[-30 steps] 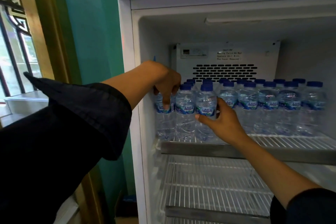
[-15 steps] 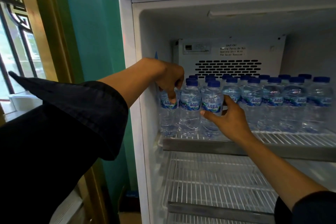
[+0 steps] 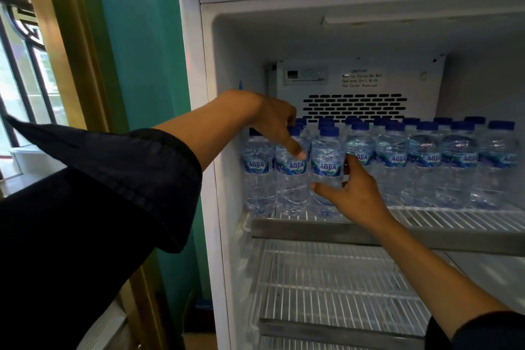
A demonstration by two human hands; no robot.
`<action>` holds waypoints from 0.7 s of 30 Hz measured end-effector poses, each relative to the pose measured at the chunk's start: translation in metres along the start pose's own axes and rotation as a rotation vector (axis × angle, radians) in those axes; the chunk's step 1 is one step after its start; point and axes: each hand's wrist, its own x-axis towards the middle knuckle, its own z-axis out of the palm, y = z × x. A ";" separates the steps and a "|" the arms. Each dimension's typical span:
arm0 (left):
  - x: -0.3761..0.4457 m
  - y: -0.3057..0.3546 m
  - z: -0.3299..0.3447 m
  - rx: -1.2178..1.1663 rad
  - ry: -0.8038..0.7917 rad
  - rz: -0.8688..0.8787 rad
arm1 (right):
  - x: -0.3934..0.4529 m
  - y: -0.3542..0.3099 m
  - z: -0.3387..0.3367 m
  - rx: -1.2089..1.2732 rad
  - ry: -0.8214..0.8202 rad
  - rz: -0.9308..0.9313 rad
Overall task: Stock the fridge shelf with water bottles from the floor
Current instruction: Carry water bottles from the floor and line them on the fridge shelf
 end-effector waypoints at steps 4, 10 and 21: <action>0.008 0.008 0.007 0.038 0.016 0.088 | 0.000 0.001 0.000 0.019 -0.002 0.004; 0.014 -0.002 0.008 -0.049 0.042 0.208 | 0.000 -0.002 -0.003 0.025 0.013 -0.008; 0.014 -0.012 0.014 -0.091 0.059 0.194 | 0.001 0.001 -0.001 -0.018 0.021 0.039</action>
